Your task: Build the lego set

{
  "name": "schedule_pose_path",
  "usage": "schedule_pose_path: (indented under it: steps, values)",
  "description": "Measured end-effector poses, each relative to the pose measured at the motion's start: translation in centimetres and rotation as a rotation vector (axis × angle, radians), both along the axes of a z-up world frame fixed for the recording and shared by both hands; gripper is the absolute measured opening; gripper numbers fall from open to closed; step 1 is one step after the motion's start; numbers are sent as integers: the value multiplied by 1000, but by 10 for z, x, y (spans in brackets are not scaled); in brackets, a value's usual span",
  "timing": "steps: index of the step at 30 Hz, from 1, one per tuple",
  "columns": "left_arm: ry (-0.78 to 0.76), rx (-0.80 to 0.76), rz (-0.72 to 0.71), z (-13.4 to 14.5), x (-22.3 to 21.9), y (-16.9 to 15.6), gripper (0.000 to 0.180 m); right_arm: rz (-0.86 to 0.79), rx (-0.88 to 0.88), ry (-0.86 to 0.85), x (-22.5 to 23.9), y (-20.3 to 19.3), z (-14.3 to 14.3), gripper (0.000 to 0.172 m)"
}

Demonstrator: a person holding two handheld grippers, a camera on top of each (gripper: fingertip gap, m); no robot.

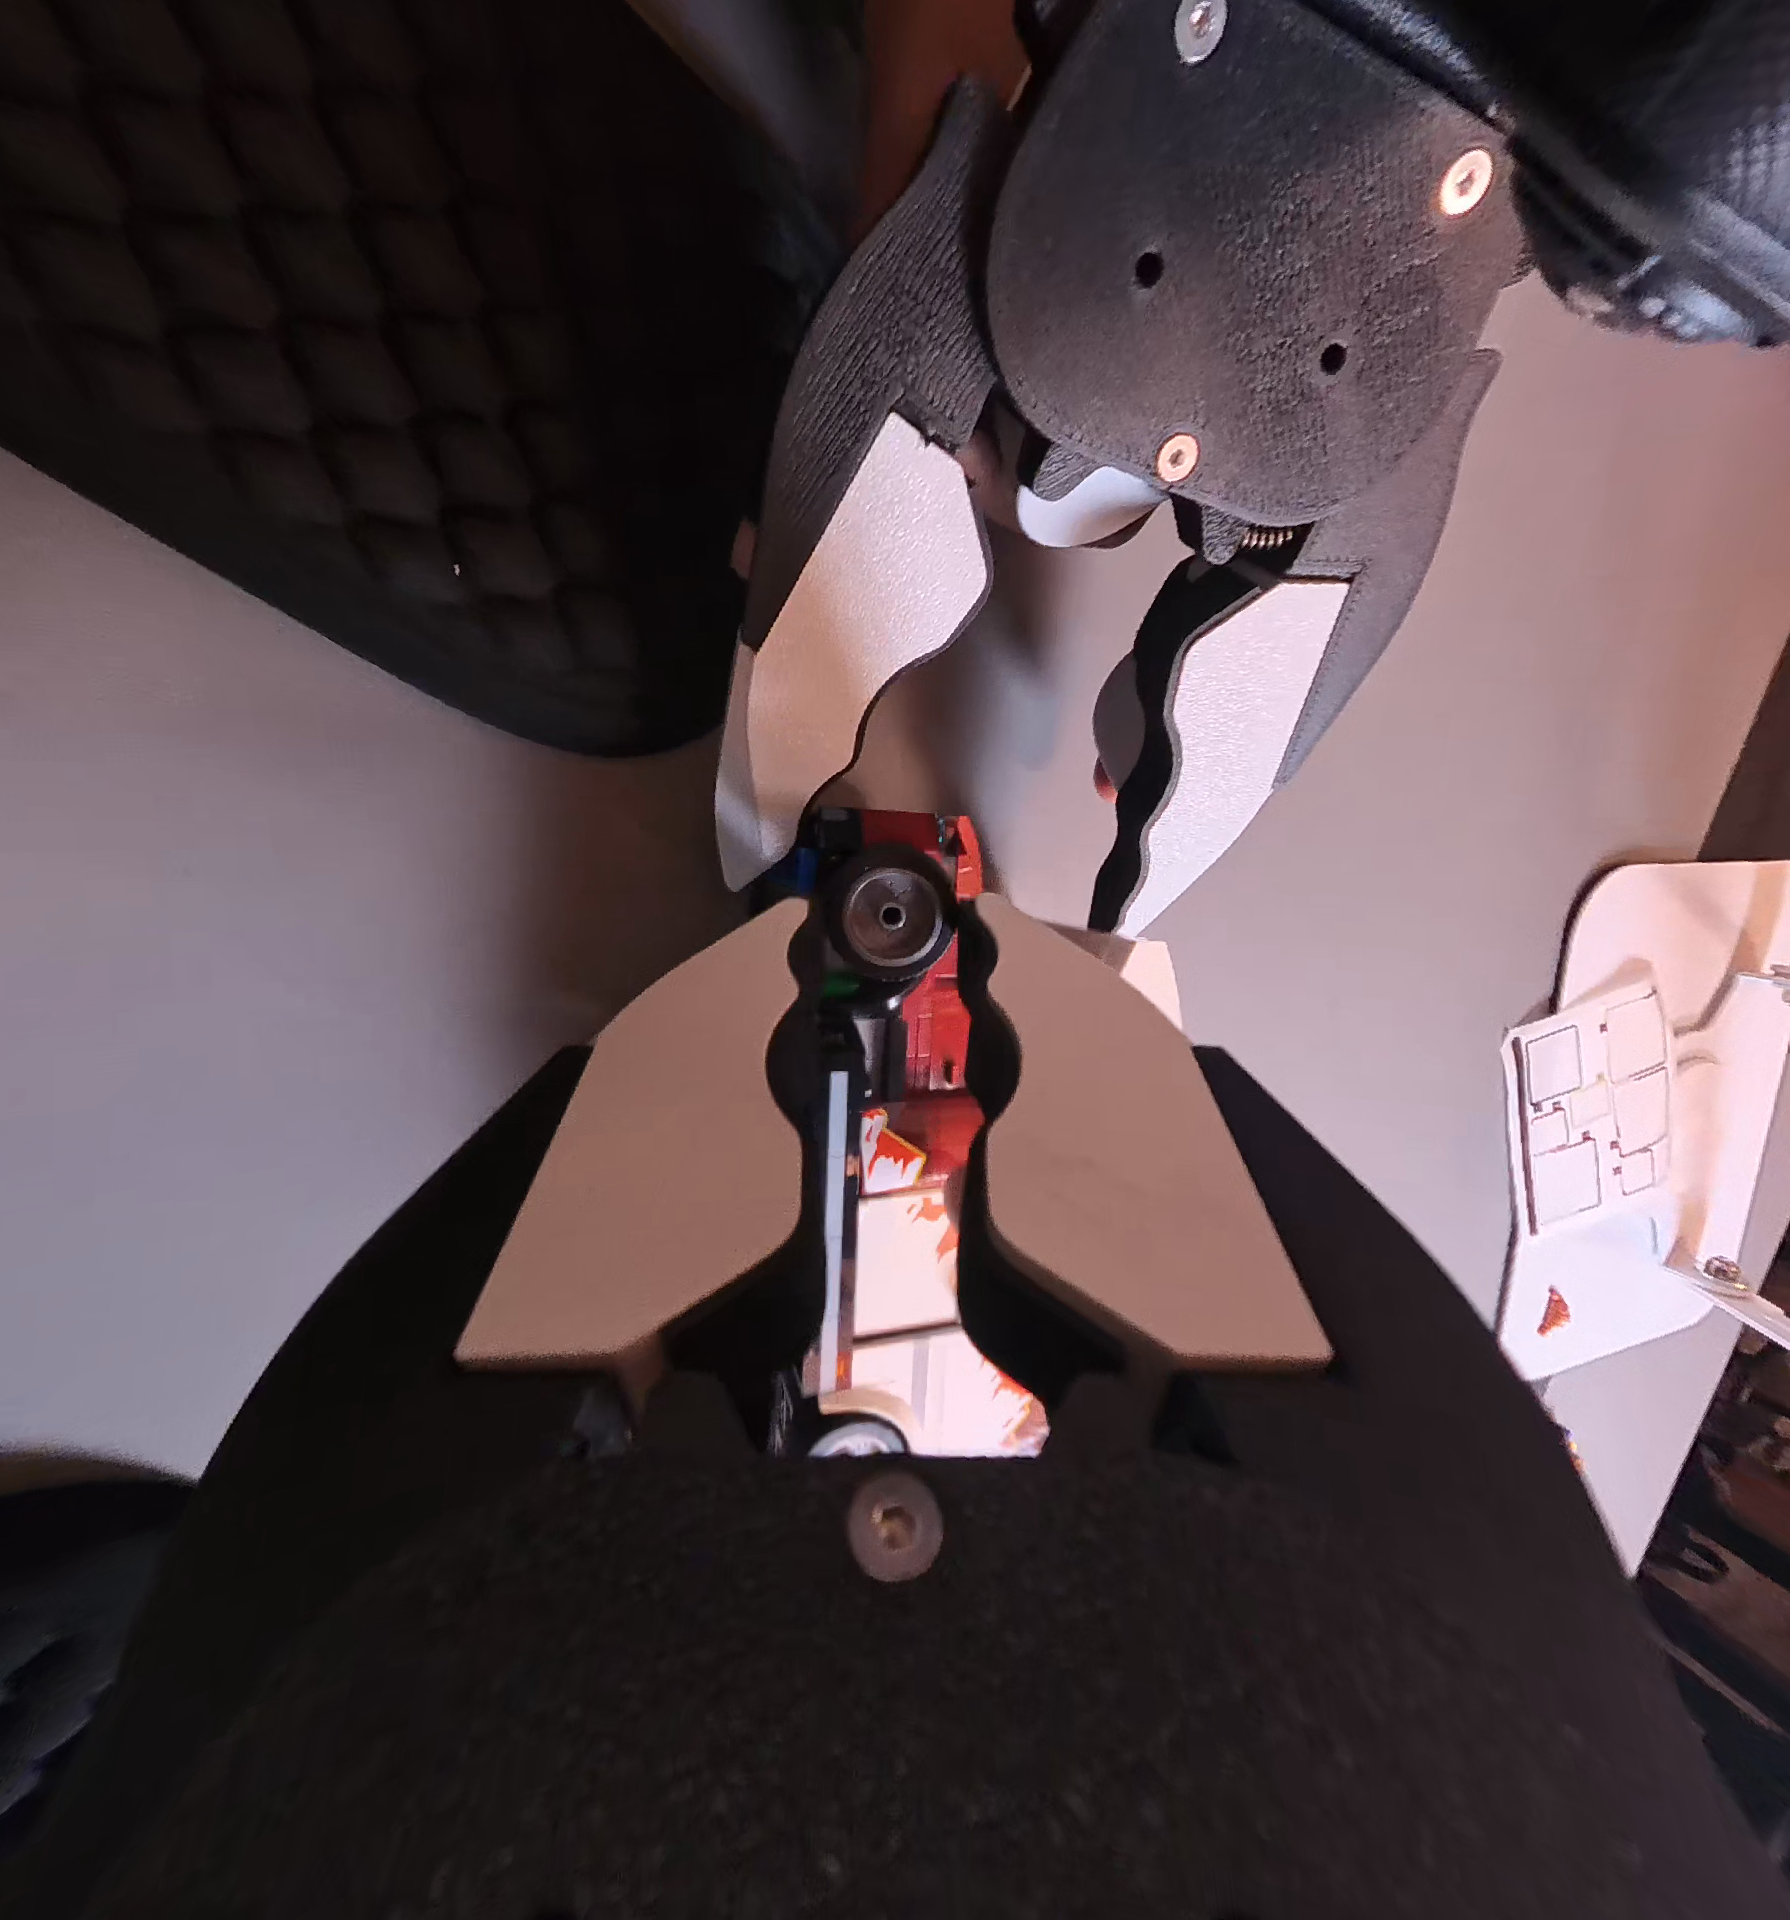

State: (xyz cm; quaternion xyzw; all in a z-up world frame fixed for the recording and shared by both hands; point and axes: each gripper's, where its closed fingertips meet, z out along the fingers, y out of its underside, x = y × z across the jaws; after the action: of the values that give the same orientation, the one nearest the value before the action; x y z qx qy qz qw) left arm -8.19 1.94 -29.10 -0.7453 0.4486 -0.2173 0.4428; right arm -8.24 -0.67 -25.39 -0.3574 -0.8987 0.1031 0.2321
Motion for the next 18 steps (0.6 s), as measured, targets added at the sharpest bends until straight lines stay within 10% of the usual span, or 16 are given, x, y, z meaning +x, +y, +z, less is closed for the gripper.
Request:
schedule_pose_path:
  steps: [18]
  values:
    - [5,-4,3,-1,-1,0,85,2,-14,-87,3,2,3,27]
